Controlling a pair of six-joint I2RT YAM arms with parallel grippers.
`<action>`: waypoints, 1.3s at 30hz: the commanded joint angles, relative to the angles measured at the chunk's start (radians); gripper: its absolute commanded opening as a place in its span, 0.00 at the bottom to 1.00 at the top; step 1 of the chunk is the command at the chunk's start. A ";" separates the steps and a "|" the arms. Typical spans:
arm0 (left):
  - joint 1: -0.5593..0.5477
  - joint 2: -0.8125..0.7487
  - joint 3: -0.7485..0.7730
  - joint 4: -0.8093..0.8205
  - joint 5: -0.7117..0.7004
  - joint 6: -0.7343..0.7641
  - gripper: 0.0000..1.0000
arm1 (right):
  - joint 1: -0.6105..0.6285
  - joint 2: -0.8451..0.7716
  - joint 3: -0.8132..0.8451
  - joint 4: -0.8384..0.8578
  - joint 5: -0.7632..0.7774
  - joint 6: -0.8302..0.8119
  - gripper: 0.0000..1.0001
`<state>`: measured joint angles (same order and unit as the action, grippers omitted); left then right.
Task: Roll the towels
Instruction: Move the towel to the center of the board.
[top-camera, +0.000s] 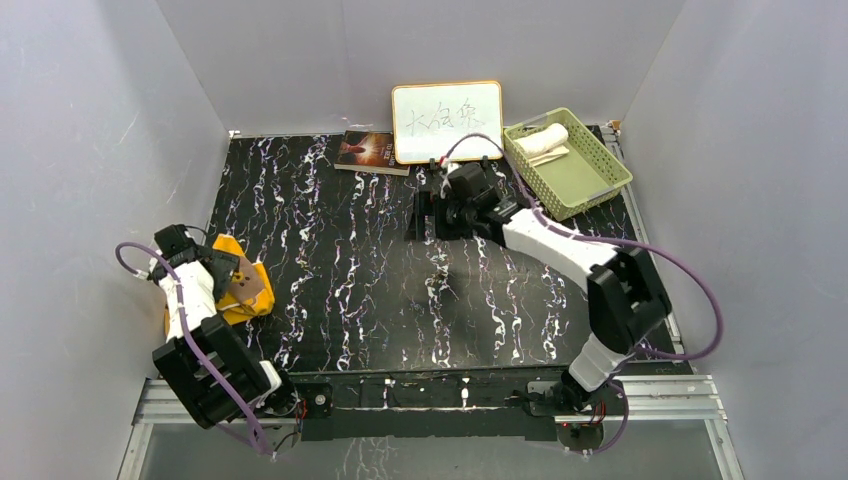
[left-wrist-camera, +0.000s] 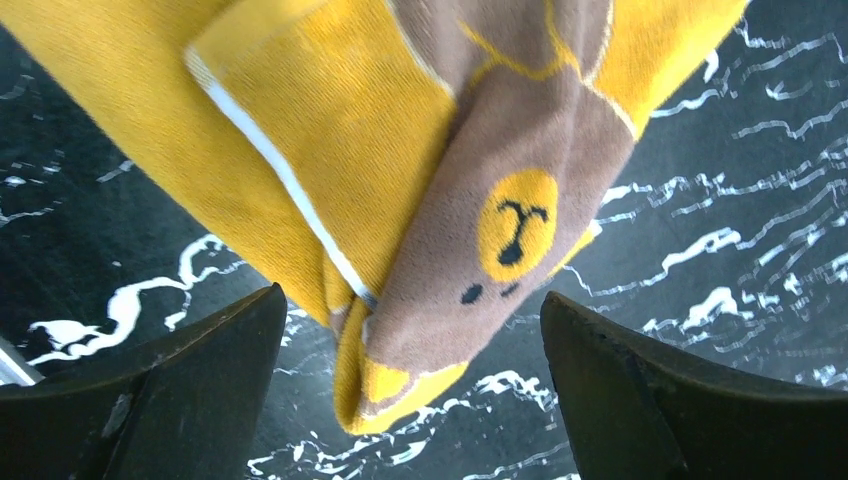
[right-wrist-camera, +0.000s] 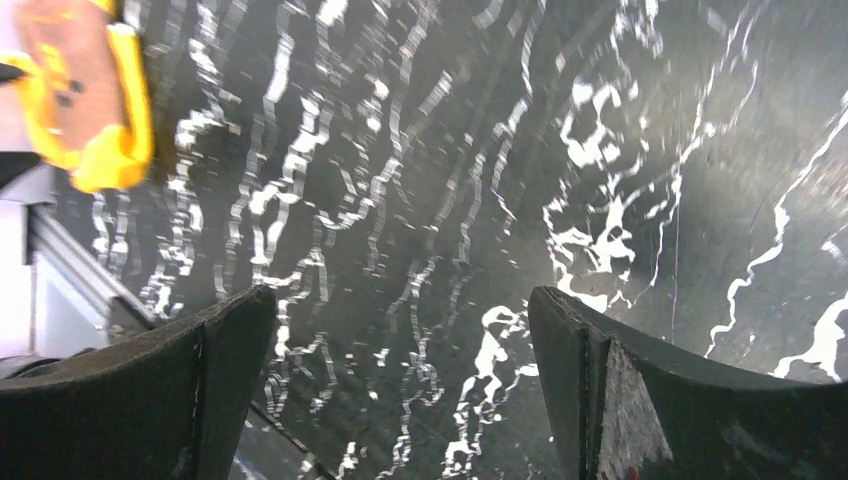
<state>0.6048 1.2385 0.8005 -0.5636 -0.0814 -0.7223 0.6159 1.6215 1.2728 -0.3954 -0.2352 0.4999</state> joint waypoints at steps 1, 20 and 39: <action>0.005 -0.039 0.021 -0.002 -0.175 -0.009 0.98 | 0.009 0.043 -0.106 0.272 -0.055 0.037 0.98; 0.159 0.182 0.043 0.126 -0.050 -0.056 0.71 | 0.024 0.063 -0.103 0.284 -0.058 -0.059 0.98; 0.144 0.221 -0.089 0.276 0.125 -0.107 0.00 | 0.022 0.056 -0.158 0.284 -0.058 -0.059 0.98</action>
<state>0.7574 1.4532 0.7536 -0.3283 -0.0605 -0.8177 0.6403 1.7271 1.1210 -0.1543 -0.2871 0.4503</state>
